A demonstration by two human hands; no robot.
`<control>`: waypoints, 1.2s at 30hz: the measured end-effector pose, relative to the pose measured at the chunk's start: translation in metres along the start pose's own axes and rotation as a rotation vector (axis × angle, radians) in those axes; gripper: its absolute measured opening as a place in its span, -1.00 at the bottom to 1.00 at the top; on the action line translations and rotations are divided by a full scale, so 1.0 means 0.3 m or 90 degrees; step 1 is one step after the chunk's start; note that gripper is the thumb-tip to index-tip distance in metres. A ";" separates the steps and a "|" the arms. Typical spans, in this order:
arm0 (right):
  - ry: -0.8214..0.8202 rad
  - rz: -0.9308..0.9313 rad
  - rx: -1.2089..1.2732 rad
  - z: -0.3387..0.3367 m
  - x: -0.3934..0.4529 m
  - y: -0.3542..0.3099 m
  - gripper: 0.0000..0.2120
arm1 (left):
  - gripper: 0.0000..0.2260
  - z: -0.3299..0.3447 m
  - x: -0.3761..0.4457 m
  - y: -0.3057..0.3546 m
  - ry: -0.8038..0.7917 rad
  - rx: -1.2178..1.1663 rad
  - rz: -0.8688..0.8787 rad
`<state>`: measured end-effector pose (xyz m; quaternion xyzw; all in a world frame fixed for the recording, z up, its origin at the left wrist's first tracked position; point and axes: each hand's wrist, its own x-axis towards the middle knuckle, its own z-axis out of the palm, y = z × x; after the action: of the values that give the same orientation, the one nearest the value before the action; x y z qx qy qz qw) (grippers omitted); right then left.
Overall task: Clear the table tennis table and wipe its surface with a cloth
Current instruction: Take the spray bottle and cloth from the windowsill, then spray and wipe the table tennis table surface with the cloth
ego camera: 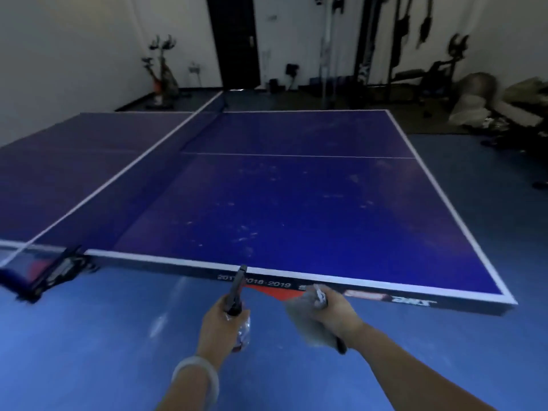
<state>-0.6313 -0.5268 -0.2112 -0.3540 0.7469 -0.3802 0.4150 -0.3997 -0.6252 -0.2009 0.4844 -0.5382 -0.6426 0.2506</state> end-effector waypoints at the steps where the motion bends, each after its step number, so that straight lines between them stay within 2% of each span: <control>1: -0.019 -0.015 -0.016 0.026 0.047 -0.026 -0.73 | -0.83 -0.036 0.012 0.000 0.029 -0.001 -0.006; 4: -0.069 -0.070 -0.056 0.119 0.178 -0.105 -0.62 | -0.91 -0.148 0.060 -0.004 0.104 -0.004 -0.017; 8: -0.109 -0.107 -0.052 0.268 0.352 -0.227 -0.71 | -0.93 -0.291 0.144 0.038 0.107 -0.051 -0.005; 19: -0.171 -0.040 0.043 0.780 0.768 -0.639 -0.94 | -0.91 -0.828 0.468 0.211 0.231 0.025 -0.057; 26: -0.214 0.018 0.042 1.006 1.000 -0.834 -0.94 | -0.98 -1.075 0.652 0.215 0.342 0.059 -0.096; 32: -0.302 0.077 0.044 1.210 1.251 -0.951 -0.88 | -0.72 -1.225 0.814 0.237 0.402 0.097 -0.181; 36: -0.355 0.148 0.075 1.349 1.375 -1.002 -0.81 | -0.67 -1.309 0.868 0.243 0.464 0.095 -0.214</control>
<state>-0.3745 -1.1242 -0.2452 -0.3323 0.6160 -0.2612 0.6648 -0.1692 -1.0426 -0.2056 0.7784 -0.3724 -0.4201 0.2807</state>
